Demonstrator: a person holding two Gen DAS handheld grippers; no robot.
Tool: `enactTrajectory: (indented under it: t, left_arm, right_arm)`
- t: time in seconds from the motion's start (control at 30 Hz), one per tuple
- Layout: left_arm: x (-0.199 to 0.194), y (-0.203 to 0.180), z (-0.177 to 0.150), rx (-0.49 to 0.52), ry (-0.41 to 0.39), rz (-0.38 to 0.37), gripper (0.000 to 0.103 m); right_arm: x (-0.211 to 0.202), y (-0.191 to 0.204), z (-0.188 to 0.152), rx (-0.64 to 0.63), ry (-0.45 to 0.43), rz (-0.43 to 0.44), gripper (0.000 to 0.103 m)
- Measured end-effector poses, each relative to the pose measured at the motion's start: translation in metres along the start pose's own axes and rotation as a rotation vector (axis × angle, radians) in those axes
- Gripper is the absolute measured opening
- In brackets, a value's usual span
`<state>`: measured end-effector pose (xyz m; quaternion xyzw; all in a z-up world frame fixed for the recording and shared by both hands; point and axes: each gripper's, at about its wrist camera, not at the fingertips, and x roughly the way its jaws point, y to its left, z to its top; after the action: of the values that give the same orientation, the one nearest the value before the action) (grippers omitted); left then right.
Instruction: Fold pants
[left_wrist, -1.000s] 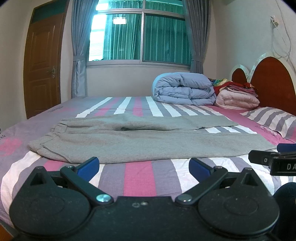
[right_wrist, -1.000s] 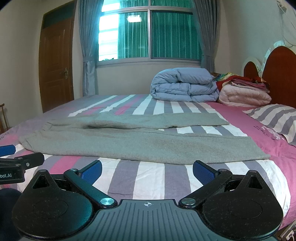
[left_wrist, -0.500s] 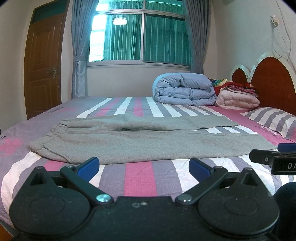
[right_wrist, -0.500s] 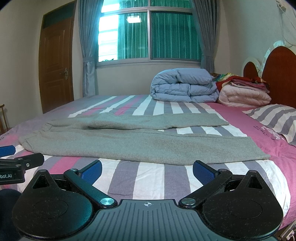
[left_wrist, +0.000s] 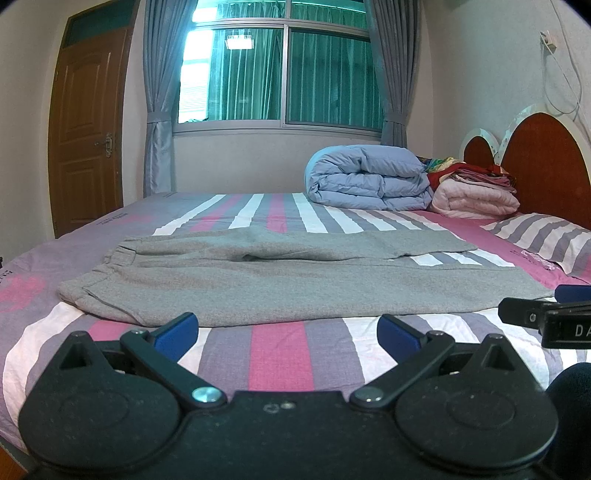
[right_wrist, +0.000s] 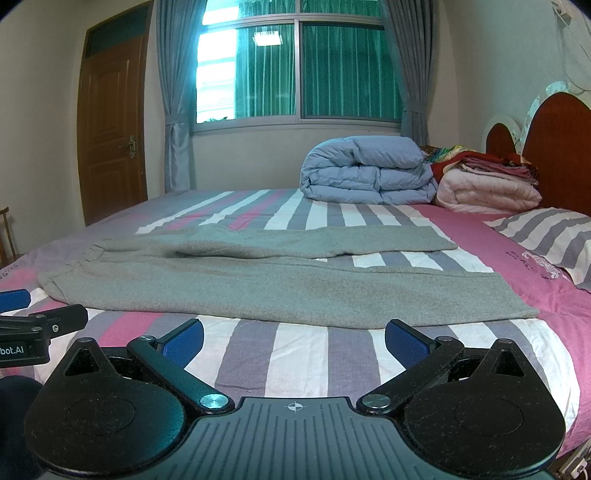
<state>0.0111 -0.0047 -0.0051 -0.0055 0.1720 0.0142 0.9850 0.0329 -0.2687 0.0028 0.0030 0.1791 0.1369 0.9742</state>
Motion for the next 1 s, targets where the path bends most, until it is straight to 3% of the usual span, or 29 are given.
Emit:
enactTrajectory:
  t: [1.0]
  left_arm:
    - [0.0057, 0.0034, -0.0011, 0.003, 0.005, 0.006, 0.097]
  right_arm:
    - [0.0016, 0.0007, -0.0009, 0.000, 0.004, 0.000, 0.103]
